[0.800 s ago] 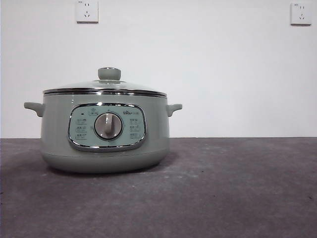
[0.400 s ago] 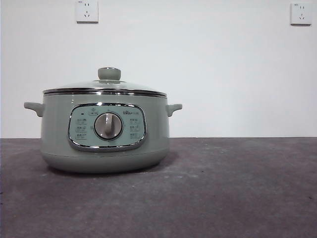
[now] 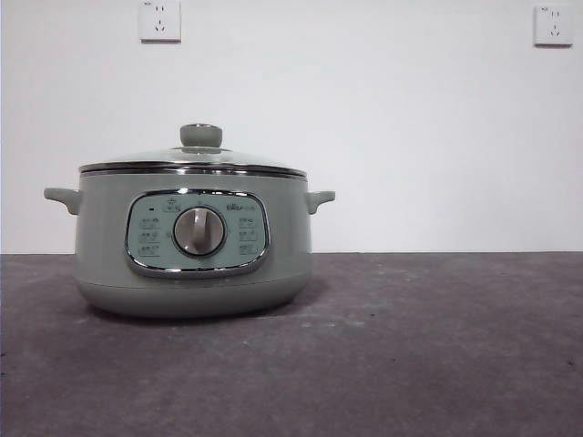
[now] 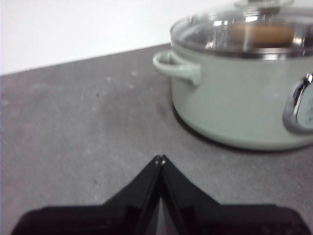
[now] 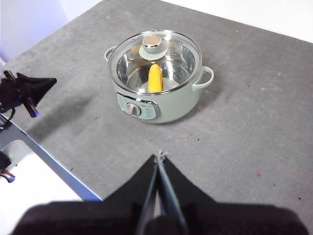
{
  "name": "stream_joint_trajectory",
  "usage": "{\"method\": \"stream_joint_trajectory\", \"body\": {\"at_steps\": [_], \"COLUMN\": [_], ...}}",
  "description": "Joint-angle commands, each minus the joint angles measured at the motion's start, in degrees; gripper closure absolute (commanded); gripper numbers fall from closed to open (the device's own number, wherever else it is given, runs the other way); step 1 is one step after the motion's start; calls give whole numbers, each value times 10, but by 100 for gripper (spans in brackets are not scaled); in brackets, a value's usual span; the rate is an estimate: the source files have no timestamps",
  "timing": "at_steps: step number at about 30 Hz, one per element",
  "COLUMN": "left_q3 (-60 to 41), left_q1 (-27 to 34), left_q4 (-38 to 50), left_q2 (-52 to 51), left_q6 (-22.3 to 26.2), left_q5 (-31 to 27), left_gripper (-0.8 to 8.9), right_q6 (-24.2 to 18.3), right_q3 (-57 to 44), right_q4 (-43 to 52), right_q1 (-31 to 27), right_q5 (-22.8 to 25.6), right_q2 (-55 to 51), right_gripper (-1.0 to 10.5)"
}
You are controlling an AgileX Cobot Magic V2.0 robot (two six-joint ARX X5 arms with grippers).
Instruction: Pick up the corn,open the lid,put the corn in the pot,close the lid
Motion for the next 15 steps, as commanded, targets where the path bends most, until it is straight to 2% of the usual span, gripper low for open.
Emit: {"method": "stream_joint_trajectory", "body": {"at_steps": [1, 15], "left_q3": [-21, -26], "left_q1": [2, 3], "left_q4": [19, 35], "left_q2": [-5, -3], "left_q6": [-18, -32], "left_q5": [-3, 3], "left_gripper": [816, 815], "right_q6": [-2, -2], "right_q3": [-4, -3], "right_q4": [-16, -16], "right_q1": [1, 1], "right_q5": [0, 3], "right_q2": [0, 0], "right_gripper": [946, 946]}}
